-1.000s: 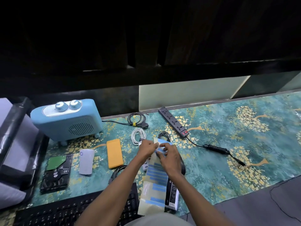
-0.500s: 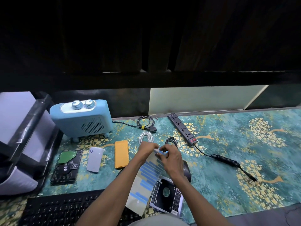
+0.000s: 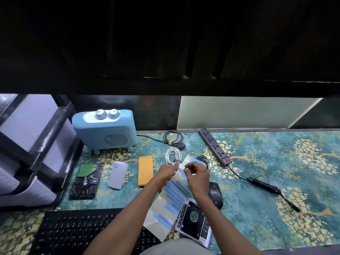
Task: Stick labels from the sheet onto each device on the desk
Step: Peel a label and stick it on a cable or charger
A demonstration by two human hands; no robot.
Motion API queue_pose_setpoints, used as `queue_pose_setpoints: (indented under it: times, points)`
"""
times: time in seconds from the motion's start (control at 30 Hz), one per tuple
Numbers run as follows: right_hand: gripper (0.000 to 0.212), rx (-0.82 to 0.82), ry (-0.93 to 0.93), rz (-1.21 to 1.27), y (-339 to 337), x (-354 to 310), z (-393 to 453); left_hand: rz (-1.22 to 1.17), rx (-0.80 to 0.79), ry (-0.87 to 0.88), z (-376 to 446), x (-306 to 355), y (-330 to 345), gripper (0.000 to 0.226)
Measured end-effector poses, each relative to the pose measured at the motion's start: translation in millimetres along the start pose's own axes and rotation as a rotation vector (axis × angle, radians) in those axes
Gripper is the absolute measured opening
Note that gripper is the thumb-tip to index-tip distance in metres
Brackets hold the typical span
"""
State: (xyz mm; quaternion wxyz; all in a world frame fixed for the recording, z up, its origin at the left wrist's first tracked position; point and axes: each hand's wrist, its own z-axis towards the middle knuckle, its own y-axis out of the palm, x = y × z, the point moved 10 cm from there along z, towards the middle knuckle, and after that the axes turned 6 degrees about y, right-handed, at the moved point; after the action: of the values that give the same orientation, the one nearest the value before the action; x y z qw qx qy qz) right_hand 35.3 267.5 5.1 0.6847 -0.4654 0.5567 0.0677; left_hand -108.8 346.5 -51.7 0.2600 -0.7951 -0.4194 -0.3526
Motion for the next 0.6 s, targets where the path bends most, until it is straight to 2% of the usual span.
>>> queue_pose_setpoints:
  times: [0.1, 0.2, 0.3, 0.37, 0.43, 0.6]
  points:
    - [0.022, 0.055, 0.110, -0.070, -7.9, 24.1, -4.0, 0.097, -0.080, 0.075, -5.0, 2.0, 5.2, 0.036]
    - [0.029, -0.003, 0.205, -0.139, -10.9, 47.0, -8.7, 0.164, -0.095, 0.097, -2.1, -3.5, 8.4, 0.035]
    - [0.026, -0.073, 0.194, -0.135, -9.3, 50.9, -15.7, 0.138, -0.107, 0.141, 0.5, 1.5, 18.0, 0.028]
    - [0.023, -0.084, 0.174, -0.118, -9.7, 49.8, -19.7, 0.147, -0.121, 0.165, 0.2, 6.3, 26.3, 0.043]
    - [0.020, -0.088, 0.163, -0.102, -11.5, 49.4, -22.2, 0.193, -0.113, 0.231, -0.3, 14.5, 30.2, 0.047]
    - [0.022, 0.016, 0.136, -0.022, -30.9, 46.4, -20.6, 0.296, -0.136, 0.430, -4.6, 28.1, 41.6, 0.041]
